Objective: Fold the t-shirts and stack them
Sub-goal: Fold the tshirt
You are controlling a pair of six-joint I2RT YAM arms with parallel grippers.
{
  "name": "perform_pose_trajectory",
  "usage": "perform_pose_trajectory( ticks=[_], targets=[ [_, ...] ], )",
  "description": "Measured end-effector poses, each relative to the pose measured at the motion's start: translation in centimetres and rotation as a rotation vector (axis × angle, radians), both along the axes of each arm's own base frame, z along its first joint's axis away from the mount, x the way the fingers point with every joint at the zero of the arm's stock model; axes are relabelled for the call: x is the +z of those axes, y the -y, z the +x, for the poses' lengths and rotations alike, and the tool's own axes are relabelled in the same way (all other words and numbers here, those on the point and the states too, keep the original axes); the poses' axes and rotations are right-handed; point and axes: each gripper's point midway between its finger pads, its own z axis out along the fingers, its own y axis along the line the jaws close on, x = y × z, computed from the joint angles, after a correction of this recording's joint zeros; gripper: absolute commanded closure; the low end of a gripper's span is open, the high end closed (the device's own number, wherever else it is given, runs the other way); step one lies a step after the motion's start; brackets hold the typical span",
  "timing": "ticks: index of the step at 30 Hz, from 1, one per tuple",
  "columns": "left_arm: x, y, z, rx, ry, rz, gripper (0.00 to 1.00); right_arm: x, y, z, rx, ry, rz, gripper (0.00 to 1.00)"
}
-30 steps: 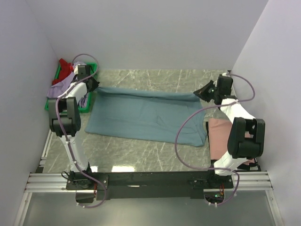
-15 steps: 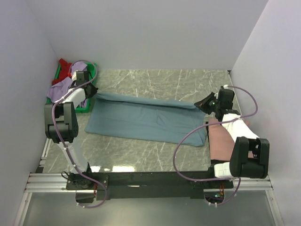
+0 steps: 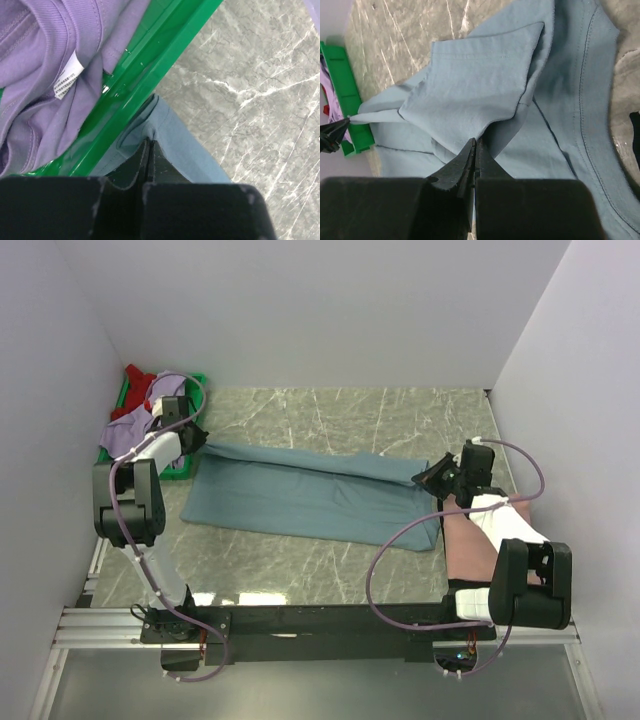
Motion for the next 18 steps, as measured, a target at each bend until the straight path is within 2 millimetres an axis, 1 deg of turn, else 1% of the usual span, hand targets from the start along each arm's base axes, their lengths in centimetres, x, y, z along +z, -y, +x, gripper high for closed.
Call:
perform_pose_trajectory(
  ticks=[6,11,18],
  targets=[
    [0.8,-0.1,-0.7,0.012,0.014,0.002,1.00,-0.6,-0.1,-0.6,0.003,-0.008,-0.002,1.00],
    [1.5,-0.2,-1.6,0.027,0.025,0.005,1.00,-1.5,-0.1,-1.4,0.004,-0.030,-0.002,1.00],
    [0.6,-0.3,-2.9,0.046,0.000,0.001,1.00,-1.9,-0.2,-2.1,0.005,-0.033,-0.002,1.00]
  ],
)
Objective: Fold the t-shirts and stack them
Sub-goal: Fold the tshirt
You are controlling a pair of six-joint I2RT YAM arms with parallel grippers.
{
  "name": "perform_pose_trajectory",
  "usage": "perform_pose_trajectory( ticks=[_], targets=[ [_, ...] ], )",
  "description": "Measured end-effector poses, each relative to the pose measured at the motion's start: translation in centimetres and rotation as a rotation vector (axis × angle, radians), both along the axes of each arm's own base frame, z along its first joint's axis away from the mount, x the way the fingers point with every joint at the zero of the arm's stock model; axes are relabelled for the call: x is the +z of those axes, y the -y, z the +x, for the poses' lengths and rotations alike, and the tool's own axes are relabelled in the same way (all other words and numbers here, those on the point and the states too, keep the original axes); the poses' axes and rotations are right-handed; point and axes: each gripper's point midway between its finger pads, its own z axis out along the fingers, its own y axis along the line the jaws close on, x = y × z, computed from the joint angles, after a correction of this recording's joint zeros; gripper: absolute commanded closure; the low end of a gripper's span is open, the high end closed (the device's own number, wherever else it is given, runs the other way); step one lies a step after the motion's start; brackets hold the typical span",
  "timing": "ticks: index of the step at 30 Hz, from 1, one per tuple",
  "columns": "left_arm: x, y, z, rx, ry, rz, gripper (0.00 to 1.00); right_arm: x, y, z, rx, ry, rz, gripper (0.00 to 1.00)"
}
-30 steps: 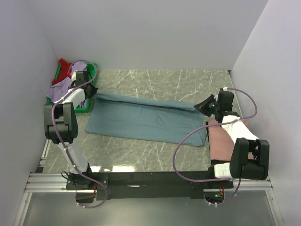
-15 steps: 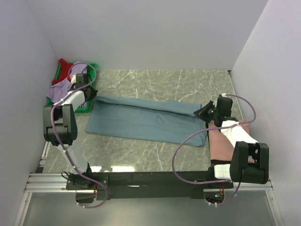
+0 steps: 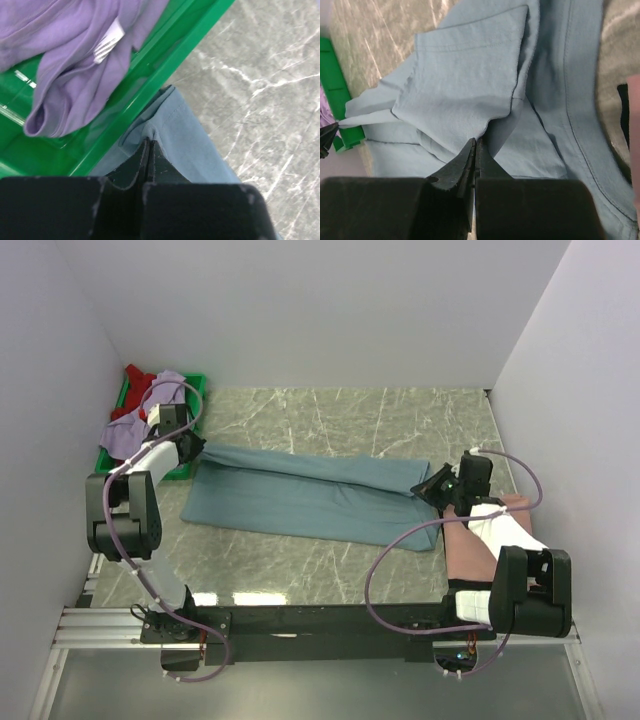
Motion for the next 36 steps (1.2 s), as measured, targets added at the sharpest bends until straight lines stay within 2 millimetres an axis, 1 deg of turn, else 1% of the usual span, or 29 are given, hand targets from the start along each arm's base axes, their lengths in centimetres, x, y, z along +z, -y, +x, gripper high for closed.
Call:
perform_pose_trajectory(
  ticks=[3,7,8,10,11,12,13,14,16,18,21,24,25,28,31,32,34,35,36],
  targets=[
    [-0.2,-0.1,-0.5,0.010,-0.010,0.001,1.00,-0.6,0.0,-0.5,0.000,-0.015,0.002,1.00],
    [-0.3,-0.2,-1.1,0.023,-0.014,0.005,1.00,-0.9,-0.1,-0.6,0.000,-0.016,0.002,1.00],
    [-0.3,-0.3,-1.3,0.027,-0.016,0.006,0.92,-0.9,-0.1,-0.6,0.000,-0.014,0.002,1.00],
    [-0.3,-0.4,-1.6,0.040,-0.018,0.005,0.80,-0.9,-0.1,-0.6,0.001,-0.008,0.002,0.99],
    [-0.4,-0.5,-1.9,0.048,-0.019,0.003,0.70,-1.0,-0.1,-0.6,0.001,-0.007,0.002,0.95],
    [-0.3,-0.6,-2.1,0.056,-0.016,0.004,0.65,-1.0,-0.1,-0.7,0.001,-0.009,0.003,0.89],
    [-0.2,-0.7,-2.5,0.061,-0.013,0.003,0.61,-1.1,-0.1,-0.7,0.003,-0.011,0.003,0.76],
    [0.0,-0.8,-3.0,0.066,-0.011,0.002,0.54,-1.2,-0.2,-0.8,0.003,-0.014,0.006,0.68],
    [0.9,-0.9,-3.6,0.072,0.010,0.000,0.50,-1.2,-0.1,-0.8,0.009,-0.012,-0.001,0.52],
    [2.5,-1.0,-3.8,0.074,0.049,0.001,0.50,-1.3,0.0,-0.9,0.011,-0.011,-0.009,0.51],
    [4.8,-0.7,-3.4,0.055,0.113,-0.002,0.57,-1.2,0.2,-1.1,0.007,-0.021,-0.026,0.51],
    [5.6,0.1,-2.3,0.030,0.126,-0.006,0.65,-0.4,0.5,-0.7,-0.002,-0.017,-0.069,0.51],
    [5.5,0.5,-1.8,0.020,0.122,-0.005,0.67,0.2,0.5,-0.3,-0.001,-0.007,-0.086,0.51],
    [4.8,2.3,0.3,-0.015,0.099,-0.009,0.70,2.2,0.1,1.7,0.013,0.025,-0.130,0.51],
    [2.8,3.9,1.3,-0.049,0.050,-0.014,0.71,3.6,0.4,5.0,0.006,0.036,-0.176,0.51],
    [2.2,4.4,1.3,-0.059,0.030,-0.016,0.72,3.8,0.7,6.3,-0.004,0.031,-0.192,0.51],
    [0.7,5.0,1.5,-0.071,-0.022,-0.017,0.73,3.4,1.3,8.4,-0.016,0.004,-0.221,0.52],
    [0.2,5.1,1.6,-0.073,-0.037,-0.016,0.73,3.0,1.5,9.2,-0.020,-0.007,-0.231,0.52],
    [-0.2,5.2,1.9,-0.075,-0.054,-0.016,0.74,2.3,1.7,9.9,-0.022,-0.037,-0.245,0.52]
  ],
)
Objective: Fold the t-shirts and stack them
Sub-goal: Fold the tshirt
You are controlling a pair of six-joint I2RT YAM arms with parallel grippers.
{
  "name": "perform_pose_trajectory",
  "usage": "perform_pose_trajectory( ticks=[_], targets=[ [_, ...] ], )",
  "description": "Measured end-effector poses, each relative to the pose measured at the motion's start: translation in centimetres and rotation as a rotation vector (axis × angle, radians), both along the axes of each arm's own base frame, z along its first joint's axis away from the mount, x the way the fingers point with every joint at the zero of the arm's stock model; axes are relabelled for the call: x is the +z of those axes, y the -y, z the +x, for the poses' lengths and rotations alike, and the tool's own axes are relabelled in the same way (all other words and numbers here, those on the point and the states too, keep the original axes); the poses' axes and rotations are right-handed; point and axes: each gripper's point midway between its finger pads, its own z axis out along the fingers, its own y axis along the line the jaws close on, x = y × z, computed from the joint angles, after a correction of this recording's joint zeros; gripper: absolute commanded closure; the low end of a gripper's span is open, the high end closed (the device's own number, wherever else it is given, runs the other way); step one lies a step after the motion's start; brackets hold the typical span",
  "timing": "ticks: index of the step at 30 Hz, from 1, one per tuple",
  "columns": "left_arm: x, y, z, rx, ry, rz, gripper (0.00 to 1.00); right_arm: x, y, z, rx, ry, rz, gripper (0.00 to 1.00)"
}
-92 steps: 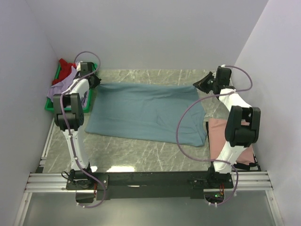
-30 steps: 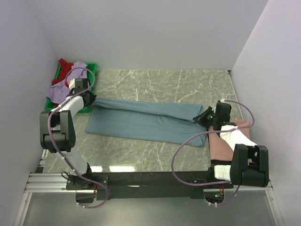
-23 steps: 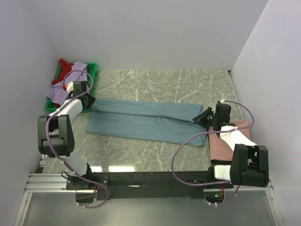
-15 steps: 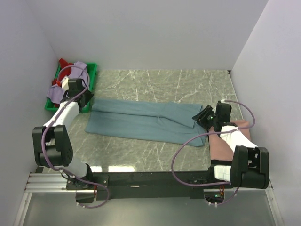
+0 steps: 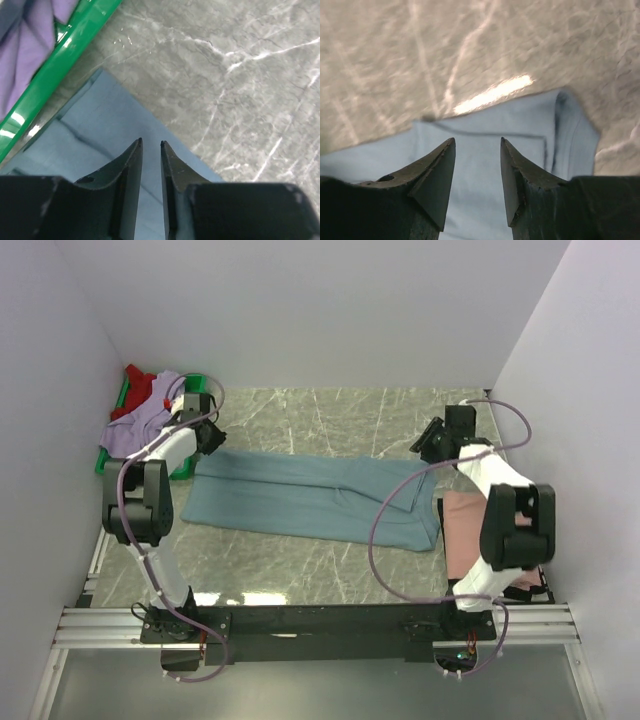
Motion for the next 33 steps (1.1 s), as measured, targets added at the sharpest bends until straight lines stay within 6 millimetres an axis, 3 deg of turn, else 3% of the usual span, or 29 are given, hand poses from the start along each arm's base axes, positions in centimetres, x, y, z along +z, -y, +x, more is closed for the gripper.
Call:
perform_pose_trajectory(
  ticks=[3,8,26,29,30,33],
  targets=[
    [-0.8,0.1,0.5,-0.002,-0.026,0.002,0.74,-2.1,0.5,0.9,-0.005,-0.070,-0.031,0.52],
    [-0.9,0.1,0.4,-0.003,-0.037,0.002,0.74,-4.9,1.0,-0.5,0.005,-0.182,-0.068,0.52],
    [-0.9,0.4,0.4,-0.016,-0.038,-0.013,0.74,-8.1,1.4,-1.8,0.014,-0.288,-0.091,0.51],
    [-0.9,0.5,0.4,-0.019,-0.038,-0.016,0.74,-8.0,1.3,-1.7,0.016,-0.284,-0.090,0.62],
    [-0.9,0.5,0.4,-0.019,-0.038,-0.017,0.74,-8.0,1.3,-1.7,0.018,-0.283,-0.088,0.70],
    [-0.9,0.5,0.4,-0.019,-0.038,-0.017,0.74,-7.9,1.0,-1.6,0.026,-0.280,-0.074,0.82]
  ],
)
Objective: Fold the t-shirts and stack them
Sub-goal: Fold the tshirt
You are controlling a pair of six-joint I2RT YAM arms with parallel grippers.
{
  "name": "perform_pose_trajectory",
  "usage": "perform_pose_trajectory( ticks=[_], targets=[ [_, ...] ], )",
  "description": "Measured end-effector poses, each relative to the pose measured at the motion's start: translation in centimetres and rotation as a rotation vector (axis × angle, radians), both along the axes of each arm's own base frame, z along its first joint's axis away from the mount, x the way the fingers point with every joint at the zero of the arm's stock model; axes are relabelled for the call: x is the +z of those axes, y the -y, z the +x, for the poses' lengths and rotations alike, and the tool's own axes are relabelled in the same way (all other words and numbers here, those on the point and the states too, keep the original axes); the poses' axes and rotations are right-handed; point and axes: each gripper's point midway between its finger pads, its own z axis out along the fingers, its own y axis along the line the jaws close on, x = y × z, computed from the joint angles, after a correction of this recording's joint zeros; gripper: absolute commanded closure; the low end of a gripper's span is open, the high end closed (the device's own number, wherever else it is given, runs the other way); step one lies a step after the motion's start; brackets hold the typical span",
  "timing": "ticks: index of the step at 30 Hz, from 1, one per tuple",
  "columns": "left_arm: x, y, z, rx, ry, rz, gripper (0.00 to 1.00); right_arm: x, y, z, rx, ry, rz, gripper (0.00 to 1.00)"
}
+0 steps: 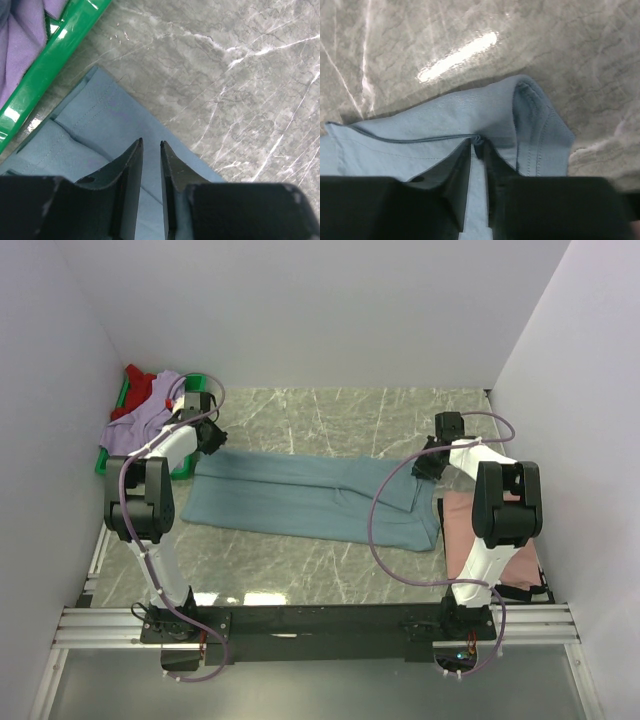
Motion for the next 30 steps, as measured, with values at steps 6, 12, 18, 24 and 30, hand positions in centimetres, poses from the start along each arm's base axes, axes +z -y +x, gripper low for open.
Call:
perform_pose_trajectory(
  ticks=[6,12,18,24,30],
  targets=[
    [0.0,0.0,0.0,0.000,0.000,0.000,0.74,0.4,-0.8,0.1,0.018,0.018,0.042,1.00],
    [-0.2,0.0,0.0,0.000,-0.005,0.001,0.74,1.7,-2.2,-0.9,0.042,0.056,0.107,1.00],
    [-1.5,0.0,-0.1,0.003,-0.036,0.003,0.74,4.9,-5.7,-2.5,0.130,0.137,0.170,1.00],
    [-2.4,-0.1,-0.5,0.006,-0.066,0.006,0.74,7.2,-9.3,-5.6,0.244,0.201,0.231,1.00],
    [-2.2,-0.1,0.0,0.008,-0.060,0.007,0.74,7.0,-11.7,-10.4,0.330,0.205,0.266,1.00]
  ],
)
